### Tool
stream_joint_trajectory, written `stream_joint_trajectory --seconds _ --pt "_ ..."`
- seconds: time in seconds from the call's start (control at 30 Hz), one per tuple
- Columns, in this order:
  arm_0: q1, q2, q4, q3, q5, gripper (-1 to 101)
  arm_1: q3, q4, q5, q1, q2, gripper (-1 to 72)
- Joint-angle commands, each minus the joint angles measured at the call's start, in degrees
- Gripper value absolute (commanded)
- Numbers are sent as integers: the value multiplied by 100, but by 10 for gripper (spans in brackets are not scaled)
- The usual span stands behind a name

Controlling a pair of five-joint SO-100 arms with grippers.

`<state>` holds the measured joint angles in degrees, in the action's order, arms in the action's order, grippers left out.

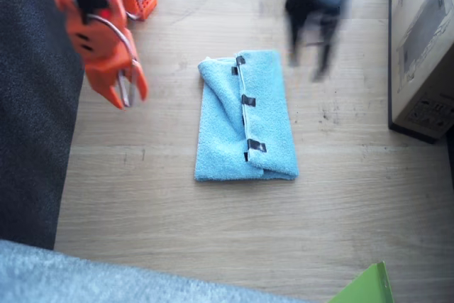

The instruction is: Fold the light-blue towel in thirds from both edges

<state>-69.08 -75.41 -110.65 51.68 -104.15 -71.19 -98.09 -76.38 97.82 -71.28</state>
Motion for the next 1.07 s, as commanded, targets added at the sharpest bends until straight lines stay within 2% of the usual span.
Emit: stream_joint_trajectory --seconds 0.0,0.17,0.4,0.5,0.77,0.87,0.93,1.03 --pt "-1028 -1617 1187 2303 -79 263 -1354 791 26 -70 -1617 227" --pt "-1951 -3146 2909 5124 44 262 -3700 1740 220 -255 -3454 203" --pt "-2329 -4852 4386 7646 563 252 -5845 2549 264 -1046 -5186 141" --pt "-2303 -5933 4518 8446 712 248 -6328 2769 211 -1274 -5722 83" --pt "-2215 -8350 4351 10011 905 248 -7594 3261 -475 -905 -7550 113" --pt "-2312 -9571 4166 10538 870 146 -8024 3393 -562 -844 -8060 100" --pt "-2215 -10608 3656 10784 870 102 -8139 3340 -571 -888 -8376 84" --pt "-2197 -10661 3621 10802 861 22 -8306 3076 -562 -879 -8965 38"
